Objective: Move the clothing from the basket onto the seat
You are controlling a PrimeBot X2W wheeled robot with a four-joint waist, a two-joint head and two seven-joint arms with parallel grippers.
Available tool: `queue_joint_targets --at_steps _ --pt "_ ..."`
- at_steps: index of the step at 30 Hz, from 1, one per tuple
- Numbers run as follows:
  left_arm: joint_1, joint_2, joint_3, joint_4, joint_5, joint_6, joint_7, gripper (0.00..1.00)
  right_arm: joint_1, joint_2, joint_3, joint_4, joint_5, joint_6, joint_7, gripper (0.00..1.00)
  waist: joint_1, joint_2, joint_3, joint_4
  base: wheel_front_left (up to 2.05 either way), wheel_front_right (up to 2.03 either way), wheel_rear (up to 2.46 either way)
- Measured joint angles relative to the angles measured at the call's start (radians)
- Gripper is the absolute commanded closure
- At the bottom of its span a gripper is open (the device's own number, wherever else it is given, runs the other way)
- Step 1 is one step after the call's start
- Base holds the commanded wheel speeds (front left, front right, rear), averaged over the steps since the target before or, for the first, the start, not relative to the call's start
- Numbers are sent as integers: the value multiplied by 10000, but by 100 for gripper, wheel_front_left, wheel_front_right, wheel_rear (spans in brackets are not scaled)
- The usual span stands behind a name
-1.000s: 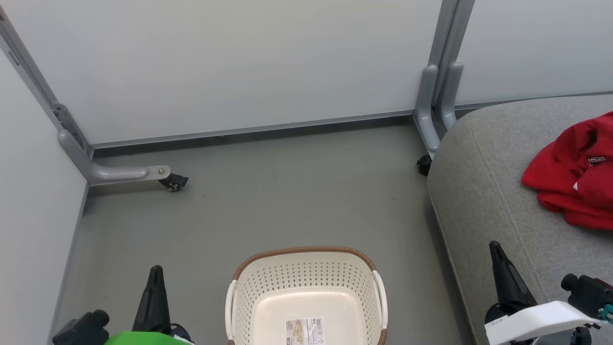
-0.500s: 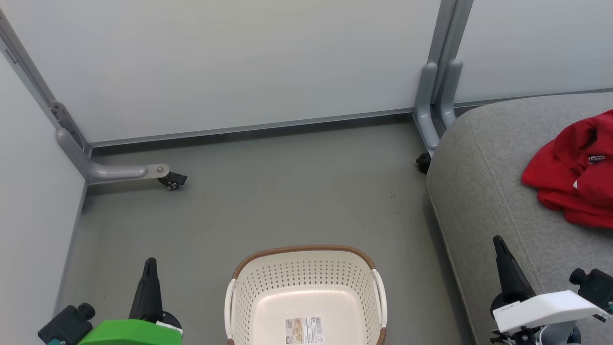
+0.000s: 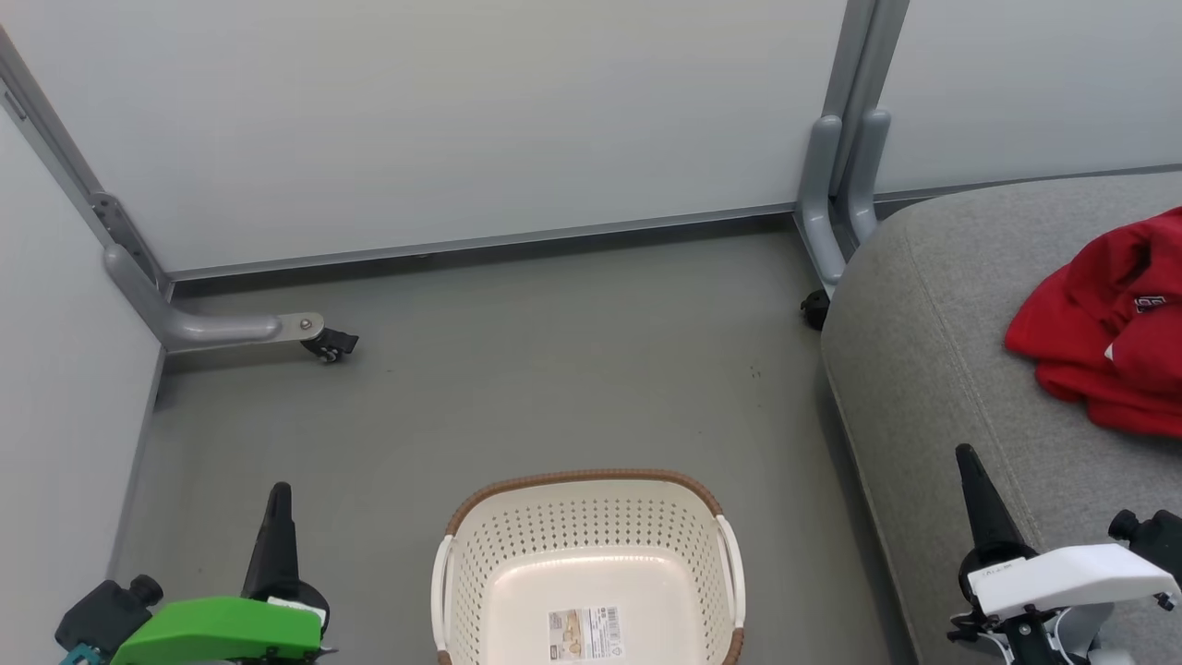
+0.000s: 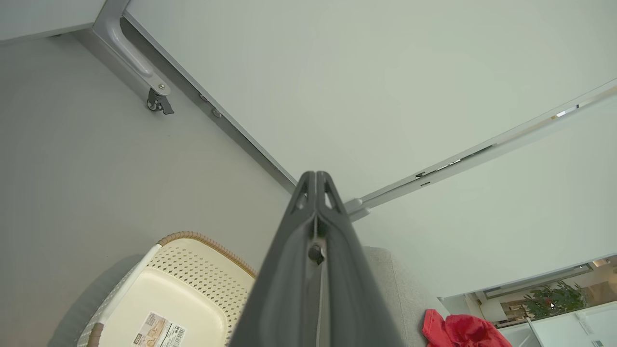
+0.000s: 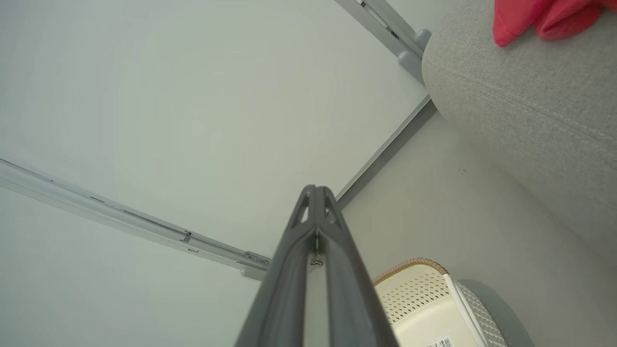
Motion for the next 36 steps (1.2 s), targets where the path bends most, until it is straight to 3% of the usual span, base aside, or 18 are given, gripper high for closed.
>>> queue_joint_targets --at_steps 36 --pt "-804 8 612 587 -3430 -431 894 100 -636 50 -401 606 3377 -4 897 100 0 0 140 -66 0 0 0"
